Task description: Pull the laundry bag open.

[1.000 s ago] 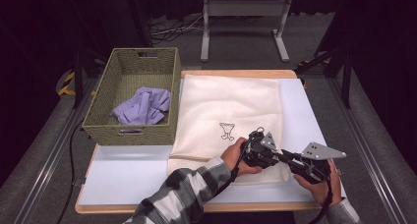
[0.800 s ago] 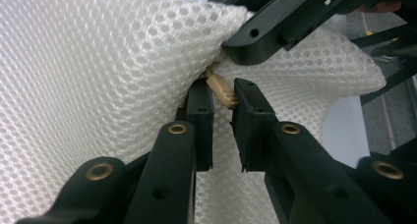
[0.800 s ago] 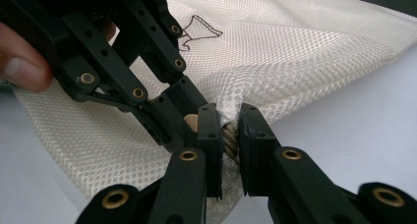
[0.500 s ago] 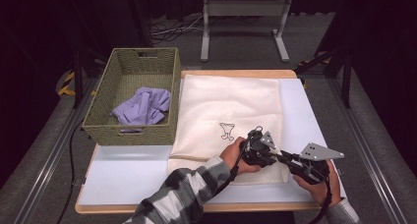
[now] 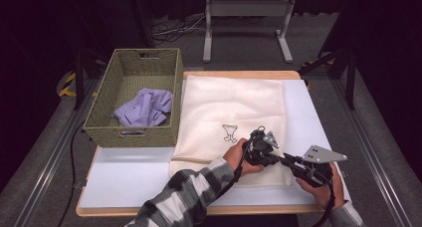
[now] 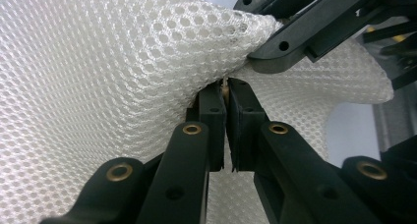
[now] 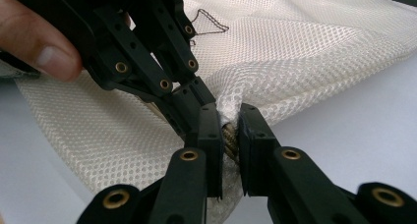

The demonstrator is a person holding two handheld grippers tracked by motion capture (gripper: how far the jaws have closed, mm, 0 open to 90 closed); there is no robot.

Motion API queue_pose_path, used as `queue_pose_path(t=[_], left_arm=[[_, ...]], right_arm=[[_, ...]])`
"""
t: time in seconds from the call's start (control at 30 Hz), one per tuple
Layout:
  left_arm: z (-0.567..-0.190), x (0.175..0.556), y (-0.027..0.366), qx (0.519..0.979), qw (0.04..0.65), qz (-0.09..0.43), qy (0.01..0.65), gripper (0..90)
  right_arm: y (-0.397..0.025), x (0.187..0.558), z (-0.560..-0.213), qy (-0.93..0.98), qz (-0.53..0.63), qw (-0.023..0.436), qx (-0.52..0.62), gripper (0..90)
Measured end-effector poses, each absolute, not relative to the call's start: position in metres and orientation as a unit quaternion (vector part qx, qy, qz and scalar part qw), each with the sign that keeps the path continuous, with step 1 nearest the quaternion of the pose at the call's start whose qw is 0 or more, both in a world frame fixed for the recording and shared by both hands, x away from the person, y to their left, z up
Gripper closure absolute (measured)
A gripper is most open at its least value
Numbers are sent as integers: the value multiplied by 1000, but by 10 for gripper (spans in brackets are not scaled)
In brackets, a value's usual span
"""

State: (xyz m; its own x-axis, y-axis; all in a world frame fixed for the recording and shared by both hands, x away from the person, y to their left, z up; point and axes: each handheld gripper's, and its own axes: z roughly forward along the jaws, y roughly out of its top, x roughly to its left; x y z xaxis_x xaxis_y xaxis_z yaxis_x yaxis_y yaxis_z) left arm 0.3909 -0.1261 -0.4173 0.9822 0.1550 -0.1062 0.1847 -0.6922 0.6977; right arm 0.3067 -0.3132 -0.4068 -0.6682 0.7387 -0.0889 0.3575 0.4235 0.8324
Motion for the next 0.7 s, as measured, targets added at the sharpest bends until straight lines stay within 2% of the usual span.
queue_pose_path(t=[0.2, 0.7], left_arm=[[-418, 389, -125, 921, 382, -6, 82, 872], [-427, 396, -118, 917, 384, -38, 99, 874]], right_arm=[[-313, 306, -406, 813, 408, 238, 339, 824], [-314, 303, -404, 805, 404, 259, 349, 838]])
